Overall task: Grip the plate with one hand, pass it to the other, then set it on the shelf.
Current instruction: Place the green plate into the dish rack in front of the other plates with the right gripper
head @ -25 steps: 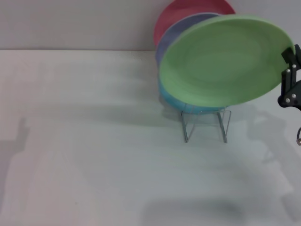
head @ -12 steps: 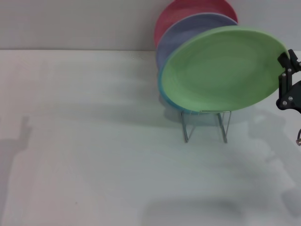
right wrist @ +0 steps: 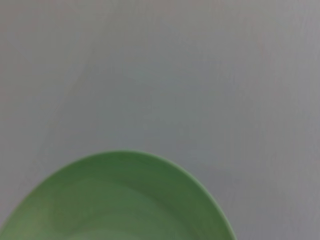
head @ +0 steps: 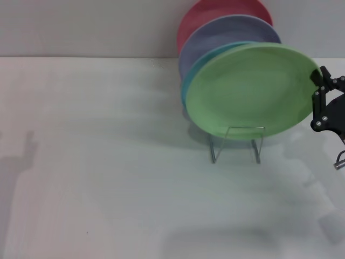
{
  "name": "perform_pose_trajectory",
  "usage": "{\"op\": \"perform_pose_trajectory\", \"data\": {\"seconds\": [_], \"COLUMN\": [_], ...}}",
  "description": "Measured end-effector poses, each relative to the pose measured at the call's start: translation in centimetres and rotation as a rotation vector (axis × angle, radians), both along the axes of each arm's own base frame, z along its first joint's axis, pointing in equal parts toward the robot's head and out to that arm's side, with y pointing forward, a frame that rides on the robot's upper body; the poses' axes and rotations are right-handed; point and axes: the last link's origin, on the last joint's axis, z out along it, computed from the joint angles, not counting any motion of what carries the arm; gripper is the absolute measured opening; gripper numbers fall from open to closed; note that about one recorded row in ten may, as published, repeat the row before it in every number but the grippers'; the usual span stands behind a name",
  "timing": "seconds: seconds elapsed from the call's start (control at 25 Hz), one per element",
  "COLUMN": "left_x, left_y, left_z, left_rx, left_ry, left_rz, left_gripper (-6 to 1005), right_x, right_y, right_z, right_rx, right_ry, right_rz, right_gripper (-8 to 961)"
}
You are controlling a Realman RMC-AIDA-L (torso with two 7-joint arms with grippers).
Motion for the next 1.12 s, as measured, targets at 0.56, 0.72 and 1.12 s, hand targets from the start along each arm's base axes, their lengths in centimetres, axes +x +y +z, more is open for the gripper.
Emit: {"op": "perform_pose_trajectory", "data": {"seconds": [0.56,0.72,1.12], "left_x": [0.3,0.3,0.2], "left_y": [0.2,0.2,0.0], "left_z": [0.2,0.4,1.2], "left_rx": [0.006,0.012,0.025], "left_ry": [-0.008,-0.009,-0.002], "left_rz": [-0.021,-0.03,-0.05], "left_gripper": [780,780,779], "right_x": [0.8,0.9,0.5], "right_y": [0.3,0.3,-0.7], "right_z": [-1.4,-1.4,-0.5], "right_rx": [-0.066,-0.074,-0.102], "right_ry": [-0.033,-0.027,0.18], "right_rz": [-0.071,-0.082,-0.057], "right_gripper": [30,32,258]}}
